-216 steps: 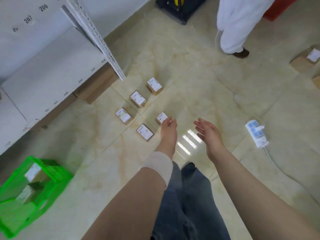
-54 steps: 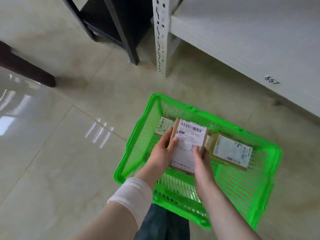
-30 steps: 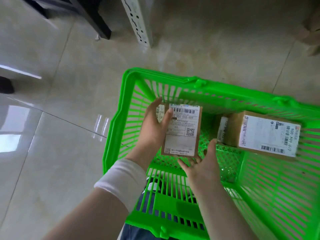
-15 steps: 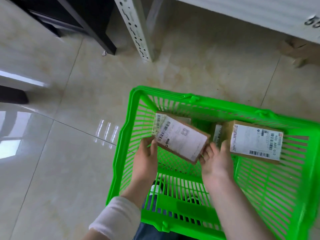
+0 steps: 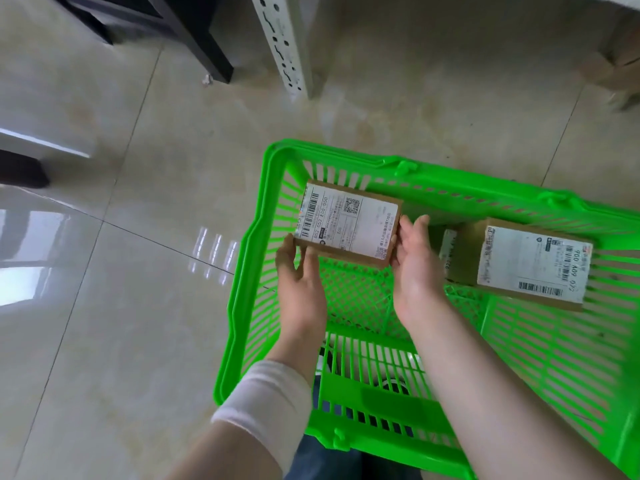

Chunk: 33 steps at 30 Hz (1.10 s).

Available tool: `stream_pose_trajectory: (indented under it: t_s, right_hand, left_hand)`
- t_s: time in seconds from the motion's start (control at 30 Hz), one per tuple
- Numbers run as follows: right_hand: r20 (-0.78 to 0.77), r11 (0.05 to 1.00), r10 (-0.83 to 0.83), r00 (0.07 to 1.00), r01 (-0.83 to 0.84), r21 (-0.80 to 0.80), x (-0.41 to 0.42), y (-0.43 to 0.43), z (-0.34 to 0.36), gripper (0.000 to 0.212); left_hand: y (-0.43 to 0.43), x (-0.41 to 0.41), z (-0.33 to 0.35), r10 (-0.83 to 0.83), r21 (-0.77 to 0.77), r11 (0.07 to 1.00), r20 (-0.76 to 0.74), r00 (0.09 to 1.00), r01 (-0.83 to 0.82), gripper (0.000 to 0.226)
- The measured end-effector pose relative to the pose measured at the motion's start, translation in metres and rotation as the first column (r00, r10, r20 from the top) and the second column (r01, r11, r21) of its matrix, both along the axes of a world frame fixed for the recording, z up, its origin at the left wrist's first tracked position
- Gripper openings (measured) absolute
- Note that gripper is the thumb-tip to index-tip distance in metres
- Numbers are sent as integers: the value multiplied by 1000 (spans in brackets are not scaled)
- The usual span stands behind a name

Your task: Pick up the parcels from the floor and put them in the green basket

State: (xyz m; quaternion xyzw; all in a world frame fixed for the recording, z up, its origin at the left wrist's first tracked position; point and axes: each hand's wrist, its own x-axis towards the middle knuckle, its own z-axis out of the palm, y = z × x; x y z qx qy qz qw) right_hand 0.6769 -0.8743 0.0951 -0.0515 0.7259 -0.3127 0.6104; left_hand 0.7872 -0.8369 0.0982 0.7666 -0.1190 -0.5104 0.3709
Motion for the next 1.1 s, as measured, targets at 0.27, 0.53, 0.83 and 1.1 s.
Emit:
stream_pose_trajectory:
  t_s: [0.27,0.53,0.83,1.1]
  right_hand:
    - [22,996,11,1000,-13,83,-3,-1,32,63]
    - [-27,998,-34,999,36,56,-31,57,198,49]
    - [-21,889,-447,894,441,-122,-114,158,375,40]
    - [11,711,-690,723,682,-171,-197,306,449,35]
  left_hand:
    - [-3,-12,18,159,163,978,-171,973,-131,62]
    - [23,-44,184,-165,170,966,-176,970,195,53]
    - [71,-130,353,-650,115,742,-117,751,660,51]
    - [195,-257,441,-837,41,529,-138,529,847,45]
